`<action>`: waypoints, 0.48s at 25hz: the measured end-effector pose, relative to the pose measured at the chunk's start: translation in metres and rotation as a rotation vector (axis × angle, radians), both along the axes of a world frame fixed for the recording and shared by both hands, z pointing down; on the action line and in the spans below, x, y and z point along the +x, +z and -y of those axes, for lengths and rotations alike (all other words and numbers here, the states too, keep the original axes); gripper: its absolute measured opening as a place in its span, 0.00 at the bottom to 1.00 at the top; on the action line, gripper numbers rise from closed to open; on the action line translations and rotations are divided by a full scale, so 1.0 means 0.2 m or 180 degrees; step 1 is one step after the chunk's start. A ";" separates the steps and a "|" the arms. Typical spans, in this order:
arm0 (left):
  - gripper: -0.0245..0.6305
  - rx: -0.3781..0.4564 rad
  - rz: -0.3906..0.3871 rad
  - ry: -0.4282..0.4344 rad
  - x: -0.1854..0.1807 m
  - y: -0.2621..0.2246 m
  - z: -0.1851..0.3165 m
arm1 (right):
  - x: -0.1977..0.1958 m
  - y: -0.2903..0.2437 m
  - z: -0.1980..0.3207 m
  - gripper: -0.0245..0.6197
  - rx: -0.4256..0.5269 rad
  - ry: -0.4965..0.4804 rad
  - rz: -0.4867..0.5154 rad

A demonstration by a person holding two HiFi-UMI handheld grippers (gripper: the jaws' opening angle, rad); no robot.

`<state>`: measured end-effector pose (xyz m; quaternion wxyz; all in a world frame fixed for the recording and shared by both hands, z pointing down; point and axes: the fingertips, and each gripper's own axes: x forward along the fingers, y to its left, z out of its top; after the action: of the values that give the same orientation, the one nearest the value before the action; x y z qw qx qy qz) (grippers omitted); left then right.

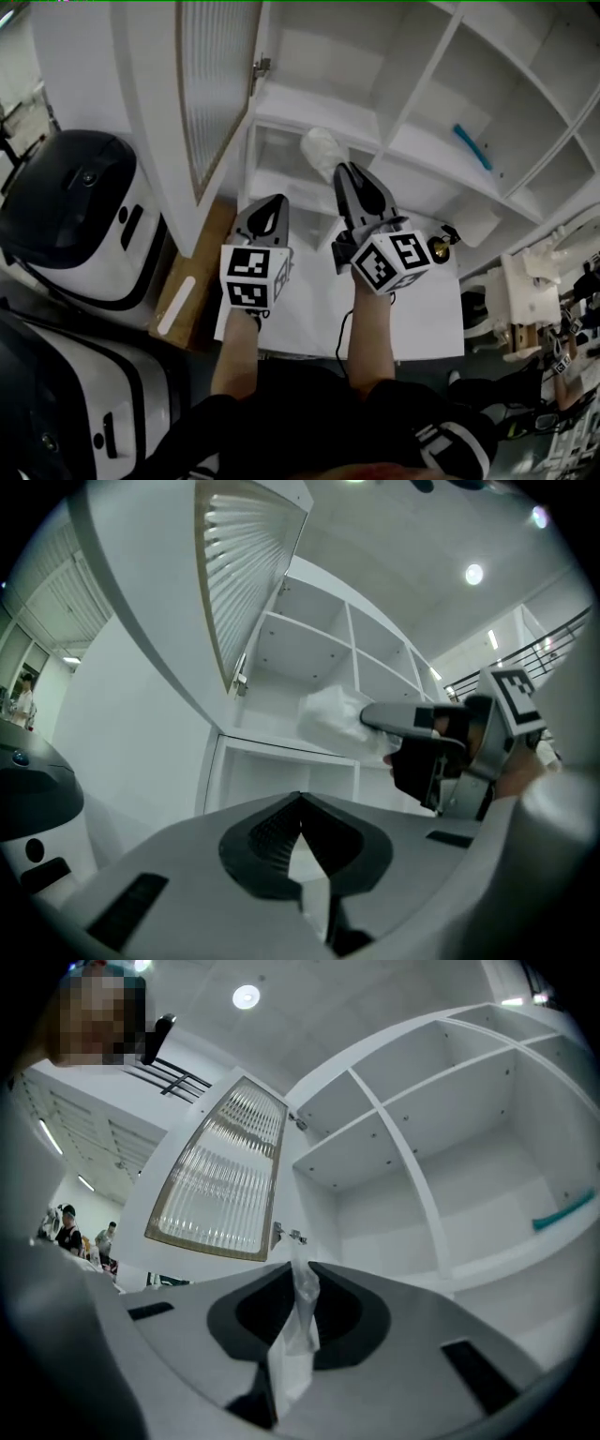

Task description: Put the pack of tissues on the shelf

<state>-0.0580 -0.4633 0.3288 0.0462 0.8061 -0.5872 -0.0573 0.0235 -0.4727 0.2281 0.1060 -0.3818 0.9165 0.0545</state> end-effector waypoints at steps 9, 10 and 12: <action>0.05 0.0044 -0.0052 0.0269 0.04 -0.01 0.17 | -0.12 -0.24 0.17 0.12 0.0399 0.0183 -0.0457; 0.05 0.0060 -0.0052 0.0290 0.04 -0.02 0.18 | -0.12 -0.25 0.19 0.12 0.0427 0.0215 -0.0493; 0.05 0.0093 -0.0050 0.0321 0.04 -0.04 0.20 | -0.12 -0.28 0.24 0.12 0.0470 0.0281 -0.0567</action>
<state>-0.0500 -0.5041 0.3216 0.0418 0.8348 -0.5445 -0.0697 -0.0004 -0.5203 0.1713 0.0495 -0.4066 0.8981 0.1602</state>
